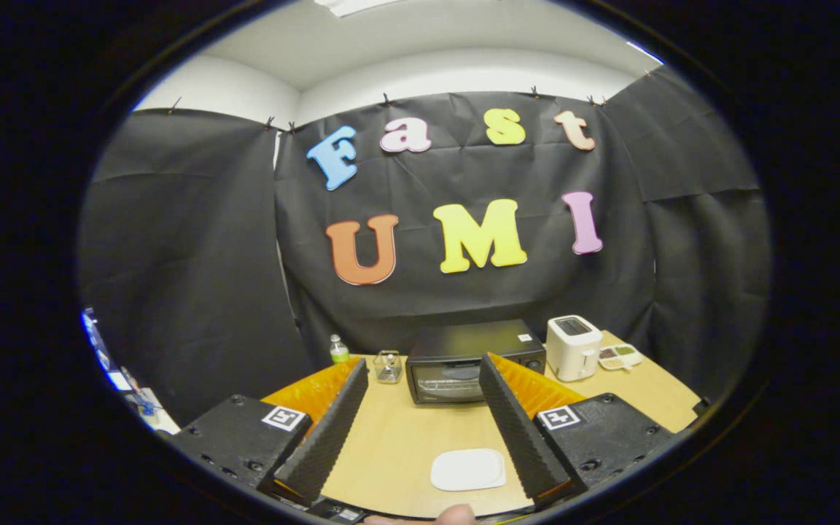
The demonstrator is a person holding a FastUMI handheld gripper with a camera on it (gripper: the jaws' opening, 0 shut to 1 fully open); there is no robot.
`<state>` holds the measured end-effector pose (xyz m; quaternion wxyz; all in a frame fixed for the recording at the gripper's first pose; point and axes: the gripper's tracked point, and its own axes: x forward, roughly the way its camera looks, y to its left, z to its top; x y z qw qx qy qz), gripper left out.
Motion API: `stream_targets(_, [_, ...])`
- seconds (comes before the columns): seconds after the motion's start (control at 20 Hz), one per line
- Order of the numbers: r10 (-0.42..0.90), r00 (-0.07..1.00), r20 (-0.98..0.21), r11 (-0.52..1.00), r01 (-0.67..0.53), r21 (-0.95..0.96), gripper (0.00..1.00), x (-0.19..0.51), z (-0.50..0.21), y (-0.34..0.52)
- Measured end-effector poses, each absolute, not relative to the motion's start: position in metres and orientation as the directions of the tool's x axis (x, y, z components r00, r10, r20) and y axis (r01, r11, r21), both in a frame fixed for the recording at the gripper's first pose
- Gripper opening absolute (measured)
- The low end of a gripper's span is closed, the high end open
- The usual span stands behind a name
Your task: Open the toaster oven, put the food inside, and close the toaster oven door.
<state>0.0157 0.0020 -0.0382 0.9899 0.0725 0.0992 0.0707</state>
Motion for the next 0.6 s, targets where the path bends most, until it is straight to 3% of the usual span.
stream_targets(0.2, [0.217, 0.963, -0.161, 0.969, -0.192, 0.158, 0.99, 0.003, -0.039, 0.021])
stream_targets(0.6, [0.168, 0.984, -0.061, 0.98, -0.159, 0.12, 0.99, 0.002, -0.029, 0.011])
